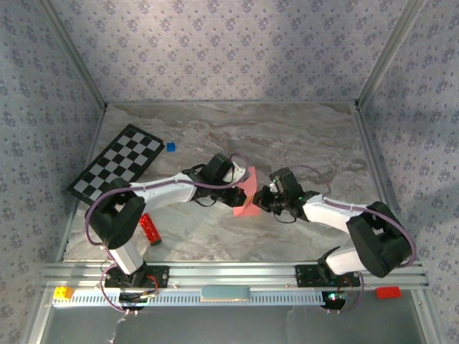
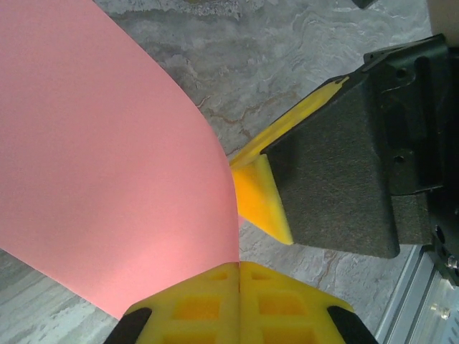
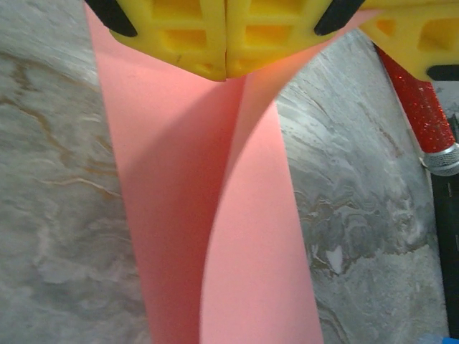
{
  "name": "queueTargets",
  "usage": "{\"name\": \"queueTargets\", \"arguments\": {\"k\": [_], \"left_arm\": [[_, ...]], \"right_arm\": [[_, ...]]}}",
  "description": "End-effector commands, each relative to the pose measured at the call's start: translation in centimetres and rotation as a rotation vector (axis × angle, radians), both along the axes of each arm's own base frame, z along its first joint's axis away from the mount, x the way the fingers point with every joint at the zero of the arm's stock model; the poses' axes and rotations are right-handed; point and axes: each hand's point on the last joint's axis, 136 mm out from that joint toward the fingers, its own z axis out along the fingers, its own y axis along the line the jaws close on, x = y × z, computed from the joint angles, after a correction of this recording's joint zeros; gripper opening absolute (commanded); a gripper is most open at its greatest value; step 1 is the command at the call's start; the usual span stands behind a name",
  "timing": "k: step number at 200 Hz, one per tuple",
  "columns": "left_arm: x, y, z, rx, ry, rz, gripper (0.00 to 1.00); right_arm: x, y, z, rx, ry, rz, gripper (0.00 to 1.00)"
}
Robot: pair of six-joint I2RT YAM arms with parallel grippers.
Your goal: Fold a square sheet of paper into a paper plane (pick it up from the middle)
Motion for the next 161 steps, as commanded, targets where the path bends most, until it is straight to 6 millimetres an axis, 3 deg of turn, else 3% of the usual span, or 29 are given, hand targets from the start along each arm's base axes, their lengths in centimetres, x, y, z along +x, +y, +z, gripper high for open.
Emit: {"name": "queueTargets", "arguments": {"k": [1, 44, 161], "left_arm": [[0.3, -0.6, 0.2, -0.014, 0.019, -0.003, 0.06], [0.5, -0.8, 0.2, -0.025, 0.025, 0.011, 0.13], [1.5, -1.1, -0.4, -0.033, 0.04, 0.029, 0.18]], "right_arm": [[0.9, 1.5, 1.5, 0.058, -0.026, 0.019, 0.08], [0.8, 1.5, 1.2, 0.057, -0.017, 0.02, 0.08], [0.6, 1.3, 0.8, 0.049, 0.001, 0.023, 0.08]]}}
